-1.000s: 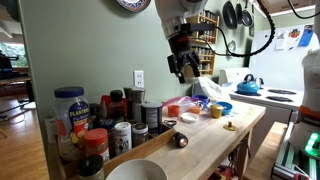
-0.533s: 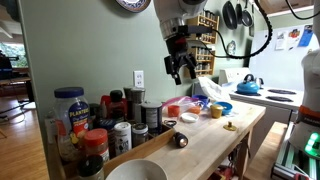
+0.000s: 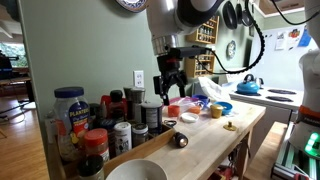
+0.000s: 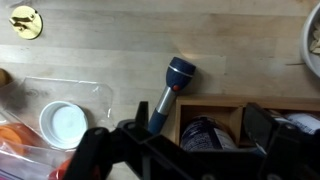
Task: Turn the flashlight switch off
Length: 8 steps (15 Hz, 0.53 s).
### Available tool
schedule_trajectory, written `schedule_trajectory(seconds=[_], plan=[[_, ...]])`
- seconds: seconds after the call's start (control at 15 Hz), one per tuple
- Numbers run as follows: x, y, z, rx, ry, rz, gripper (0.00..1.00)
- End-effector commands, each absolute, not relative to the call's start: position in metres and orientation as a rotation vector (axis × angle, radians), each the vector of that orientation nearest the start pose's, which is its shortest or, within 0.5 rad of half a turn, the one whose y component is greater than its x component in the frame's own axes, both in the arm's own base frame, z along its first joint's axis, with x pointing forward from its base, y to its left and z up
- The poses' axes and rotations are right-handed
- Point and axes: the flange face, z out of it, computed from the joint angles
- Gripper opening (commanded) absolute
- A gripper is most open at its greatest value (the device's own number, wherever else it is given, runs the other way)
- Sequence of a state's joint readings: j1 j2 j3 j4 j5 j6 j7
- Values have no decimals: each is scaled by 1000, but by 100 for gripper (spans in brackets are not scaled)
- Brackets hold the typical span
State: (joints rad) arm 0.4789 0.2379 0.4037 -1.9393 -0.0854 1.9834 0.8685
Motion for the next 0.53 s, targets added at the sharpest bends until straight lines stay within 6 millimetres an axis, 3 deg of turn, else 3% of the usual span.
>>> schedule_trajectory(seconds=[0.0, 0.47], plan=[[365, 438, 335, -3260, -24, 156, 66], [351, 433, 295, -3312, 209, 139, 12]])
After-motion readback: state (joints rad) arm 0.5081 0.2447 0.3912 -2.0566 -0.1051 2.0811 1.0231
